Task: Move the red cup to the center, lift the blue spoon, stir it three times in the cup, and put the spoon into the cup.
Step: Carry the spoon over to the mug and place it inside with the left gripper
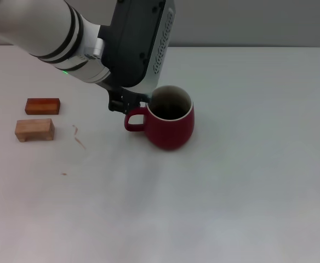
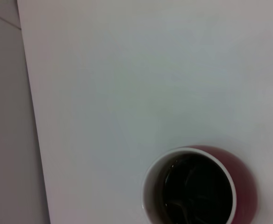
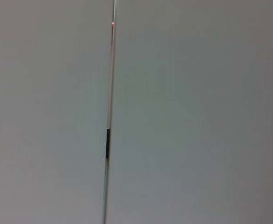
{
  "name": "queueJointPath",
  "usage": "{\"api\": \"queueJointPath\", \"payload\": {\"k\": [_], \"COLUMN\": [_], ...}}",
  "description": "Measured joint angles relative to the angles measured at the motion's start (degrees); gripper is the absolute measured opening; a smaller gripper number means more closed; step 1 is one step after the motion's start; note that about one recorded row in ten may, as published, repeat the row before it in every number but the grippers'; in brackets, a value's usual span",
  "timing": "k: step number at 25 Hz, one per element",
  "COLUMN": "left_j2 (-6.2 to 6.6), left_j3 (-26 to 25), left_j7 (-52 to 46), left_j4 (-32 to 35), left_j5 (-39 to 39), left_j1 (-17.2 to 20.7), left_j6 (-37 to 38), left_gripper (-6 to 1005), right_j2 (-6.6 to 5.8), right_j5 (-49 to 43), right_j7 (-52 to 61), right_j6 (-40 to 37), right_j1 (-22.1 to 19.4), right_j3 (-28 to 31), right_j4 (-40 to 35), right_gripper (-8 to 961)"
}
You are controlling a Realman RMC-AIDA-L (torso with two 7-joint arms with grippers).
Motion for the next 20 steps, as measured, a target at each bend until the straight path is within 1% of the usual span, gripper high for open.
{"api": "queueJointPath", "payload": {"k": [10,15,20], "left_j2": [0.11,-0.03,-0.14], "left_j3": [-0.5,0.0,0.1], "left_j7": [0.2,0.1,0.2], "left_j4": [2.5,3.5,2.5], "left_j5": [-0.4,-4.2,-7.5], "left_j1": [1.2,1.2,0.8], "left_j6": [4.6,5.7,4.4], "left_gripper": [231,233,234], "right_j2": [0.0,0.0,-0.01], "right_j5": [0.0,0.0,0.0], "right_j7": [0.0,0.0,0.0], "right_j6": [0.1,0.2,0.1], "right_j1": [0.3,0.3,0.1], "right_j3": [-0.5,-0.4,-0.4], "right_j4": [0.0,0.0,0.0], "right_gripper": [550,550,550]}}
